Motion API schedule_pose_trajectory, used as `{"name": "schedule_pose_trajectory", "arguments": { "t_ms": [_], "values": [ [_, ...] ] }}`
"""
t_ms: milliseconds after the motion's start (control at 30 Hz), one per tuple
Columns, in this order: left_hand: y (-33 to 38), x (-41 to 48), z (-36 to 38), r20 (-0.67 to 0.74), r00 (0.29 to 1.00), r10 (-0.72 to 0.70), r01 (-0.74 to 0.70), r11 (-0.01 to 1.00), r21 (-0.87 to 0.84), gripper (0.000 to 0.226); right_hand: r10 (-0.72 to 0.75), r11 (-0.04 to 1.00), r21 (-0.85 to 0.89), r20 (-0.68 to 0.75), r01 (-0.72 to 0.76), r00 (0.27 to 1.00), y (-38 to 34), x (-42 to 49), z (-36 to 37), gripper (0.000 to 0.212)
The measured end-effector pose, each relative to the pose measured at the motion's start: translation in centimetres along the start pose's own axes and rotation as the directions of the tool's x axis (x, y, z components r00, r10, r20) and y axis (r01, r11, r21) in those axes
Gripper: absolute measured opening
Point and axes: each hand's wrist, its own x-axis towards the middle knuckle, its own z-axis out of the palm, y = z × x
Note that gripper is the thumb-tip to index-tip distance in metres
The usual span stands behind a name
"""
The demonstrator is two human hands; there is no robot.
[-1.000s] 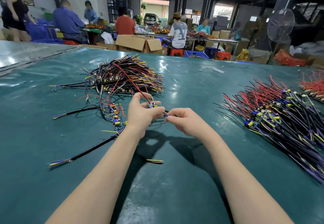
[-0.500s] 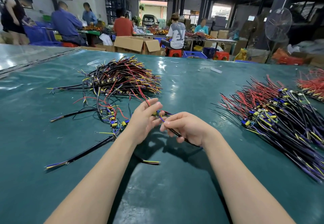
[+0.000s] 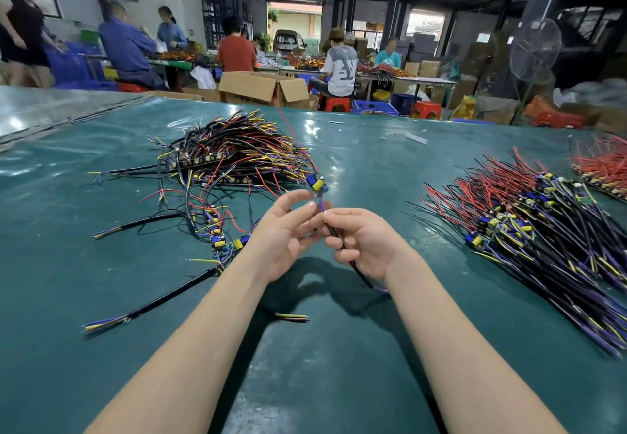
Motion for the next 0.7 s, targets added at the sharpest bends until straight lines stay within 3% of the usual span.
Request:
{"name": "schedule_pose_trajectory", "arguments": {
  "t_ms": [200, 300, 433, 600, 700],
  "values": [
    [-0.2, -0.1, 0.3, -0.123, 0.991, 0.044, -0.036, 0.997, 0.070, 0.019, 0.140, 0.982, -0.133, 0.017, -0.136, 0.990, -0.1, -0.2, 0.8, 0.030],
    [-0.2, 0.1, 0.2, -0.193, 0.980, 0.038, -0.012, 0.991, 0.136, 0.011, 0.097, 0.974, -0.199, -0.059, -0.107, 0.994, 0.2, -0.2, 1.1, 0.028],
    [-0.1, 0.2, 0.2, -0.177, 0.984, -0.025, 0.053, 0.986, 0.156, 0.013, -0.079, 0.919, -0.394, -0.258, -0.030, 0.963, 0.6, 0.1, 1.1, 0.028],
    [-0.3, -0.1, 0.8, -0.134, 0.983, -0.127, 0.139, 0.987, 0.083, 0.013, -0.276, 0.951, -0.237, -0.349, 0.201, 0.895, 0.4, 0.3, 0.8, 0.018],
    [-0.5, -0.1, 1.3, -0.119, 0.970, -0.212, 0.203, 0.976, -0.083, 0.013, -0.327, 0.945, -0.120, -0.390, 0.304, 0.861, 0.5, 0.5, 0.9, 0.016]
  ]
}}
